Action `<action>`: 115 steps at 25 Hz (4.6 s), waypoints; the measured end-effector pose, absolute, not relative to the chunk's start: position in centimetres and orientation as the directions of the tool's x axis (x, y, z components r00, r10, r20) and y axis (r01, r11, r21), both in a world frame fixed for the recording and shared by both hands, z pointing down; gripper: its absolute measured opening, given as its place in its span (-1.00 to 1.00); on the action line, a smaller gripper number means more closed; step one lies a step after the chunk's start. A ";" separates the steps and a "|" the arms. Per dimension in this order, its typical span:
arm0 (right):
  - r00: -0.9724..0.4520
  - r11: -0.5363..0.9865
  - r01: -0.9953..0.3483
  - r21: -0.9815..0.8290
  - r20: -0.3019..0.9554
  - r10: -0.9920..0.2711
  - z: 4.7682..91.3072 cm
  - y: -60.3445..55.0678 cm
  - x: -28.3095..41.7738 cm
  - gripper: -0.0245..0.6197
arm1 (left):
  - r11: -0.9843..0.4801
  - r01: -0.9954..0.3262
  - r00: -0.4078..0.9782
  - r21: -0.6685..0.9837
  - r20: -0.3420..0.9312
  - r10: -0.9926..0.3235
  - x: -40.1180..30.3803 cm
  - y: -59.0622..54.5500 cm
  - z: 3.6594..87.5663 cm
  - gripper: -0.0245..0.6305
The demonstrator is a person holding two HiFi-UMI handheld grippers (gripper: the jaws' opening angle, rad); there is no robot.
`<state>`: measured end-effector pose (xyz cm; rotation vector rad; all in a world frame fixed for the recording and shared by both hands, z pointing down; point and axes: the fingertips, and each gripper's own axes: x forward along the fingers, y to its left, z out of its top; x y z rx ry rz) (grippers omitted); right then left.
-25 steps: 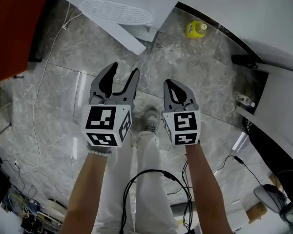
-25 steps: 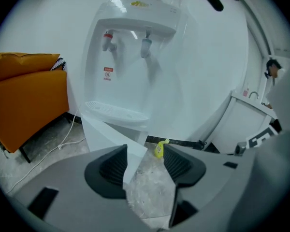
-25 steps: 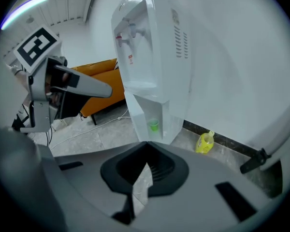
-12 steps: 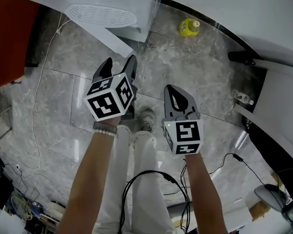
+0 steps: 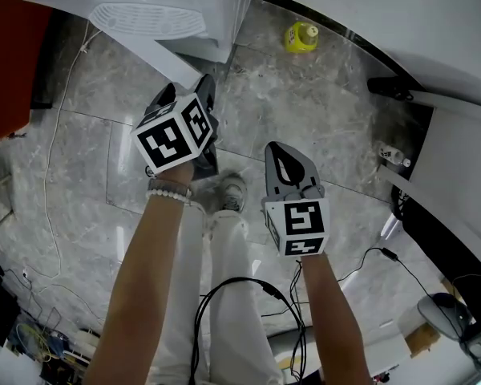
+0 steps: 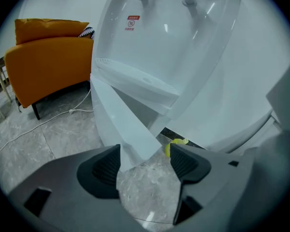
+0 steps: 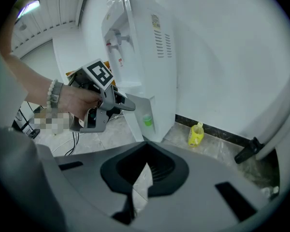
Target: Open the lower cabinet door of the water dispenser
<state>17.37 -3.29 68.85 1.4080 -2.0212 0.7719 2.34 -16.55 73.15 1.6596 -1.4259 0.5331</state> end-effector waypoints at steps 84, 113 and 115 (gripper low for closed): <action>-0.448 0.508 -0.854 -0.115 0.661 -0.603 53.7 -7.4 -0.8 -0.91 | -0.031 -0.975 0.177 0.221 0.681 -0.710 -22.3 -6.8 56.8 -0.88; -0.471 0.494 -0.867 -0.070 0.438 -0.765 27.0 -7.6 1.7 -0.91 | -0.338 -0.933 0.356 0.121 0.434 -0.828 -17.3 -6.3 25.2 -0.89; -0.473 0.495 -0.867 -0.063 0.420 -0.775 25.6 -7.5 1.7 -0.91 | -0.352 -0.930 0.364 0.110 0.414 -0.834 -17.2 -6.4 23.5 -0.89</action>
